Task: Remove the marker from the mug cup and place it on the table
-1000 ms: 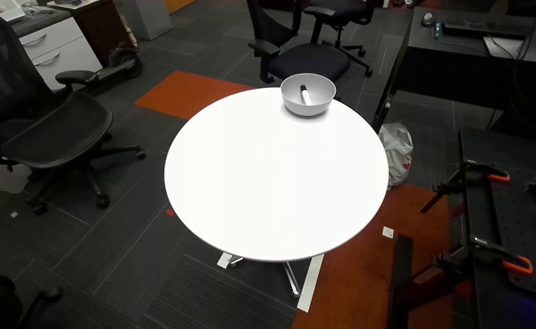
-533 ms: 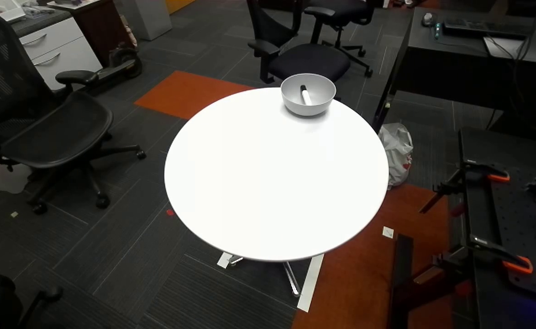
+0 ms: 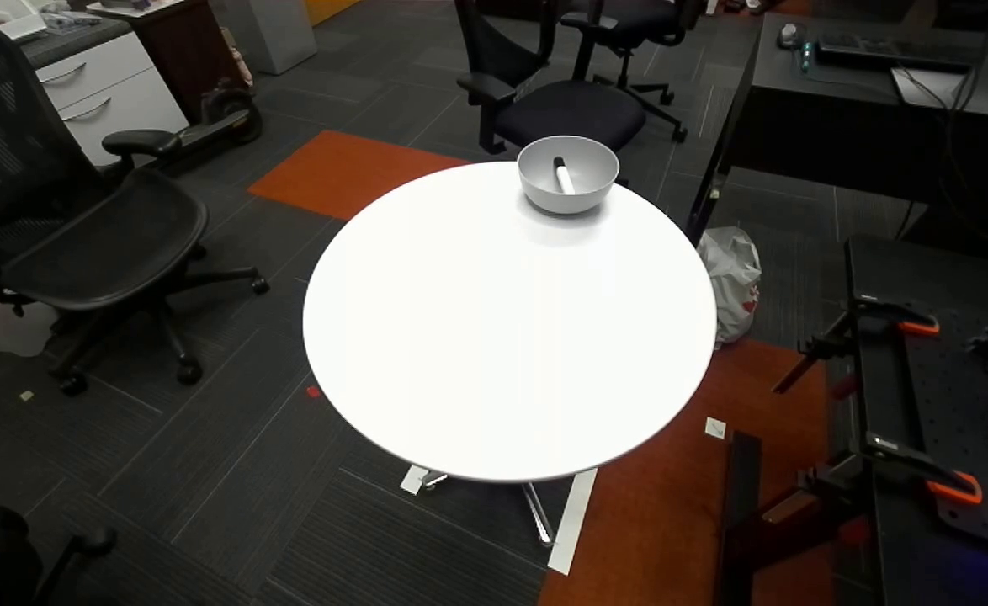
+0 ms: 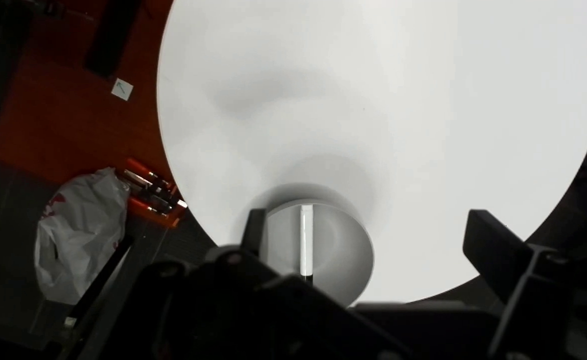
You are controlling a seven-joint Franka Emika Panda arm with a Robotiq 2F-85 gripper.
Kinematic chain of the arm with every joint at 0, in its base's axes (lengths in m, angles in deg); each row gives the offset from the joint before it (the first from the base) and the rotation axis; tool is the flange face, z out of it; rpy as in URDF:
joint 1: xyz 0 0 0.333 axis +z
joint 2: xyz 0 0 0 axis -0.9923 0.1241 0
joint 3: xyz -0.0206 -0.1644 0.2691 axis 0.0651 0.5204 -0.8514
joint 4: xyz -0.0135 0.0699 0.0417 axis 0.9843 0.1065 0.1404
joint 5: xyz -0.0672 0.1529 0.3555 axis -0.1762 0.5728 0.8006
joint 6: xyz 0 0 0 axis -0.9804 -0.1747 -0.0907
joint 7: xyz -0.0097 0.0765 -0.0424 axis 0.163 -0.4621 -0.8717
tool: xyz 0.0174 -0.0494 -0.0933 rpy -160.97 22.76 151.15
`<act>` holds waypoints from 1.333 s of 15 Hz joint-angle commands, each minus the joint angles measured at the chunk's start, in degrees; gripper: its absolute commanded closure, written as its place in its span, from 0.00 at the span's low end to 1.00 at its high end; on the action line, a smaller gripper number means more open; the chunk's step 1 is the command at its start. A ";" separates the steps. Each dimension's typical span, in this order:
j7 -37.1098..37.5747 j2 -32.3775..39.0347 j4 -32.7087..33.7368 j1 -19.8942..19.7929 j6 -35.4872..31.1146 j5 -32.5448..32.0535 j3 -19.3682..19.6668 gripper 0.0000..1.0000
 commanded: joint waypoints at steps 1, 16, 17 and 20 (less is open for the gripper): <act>5.35 8.27 7.28 1.45 -0.78 -1.71 2.62 0.00; 15.21 30.64 19.48 4.66 -2.91 -3.29 10.72 0.00; 15.49 31.89 20.22 4.70 -3.29 -3.36 11.16 0.00; 16.91 34.75 22.29 4.87 -4.02 -4.02 12.70 0.00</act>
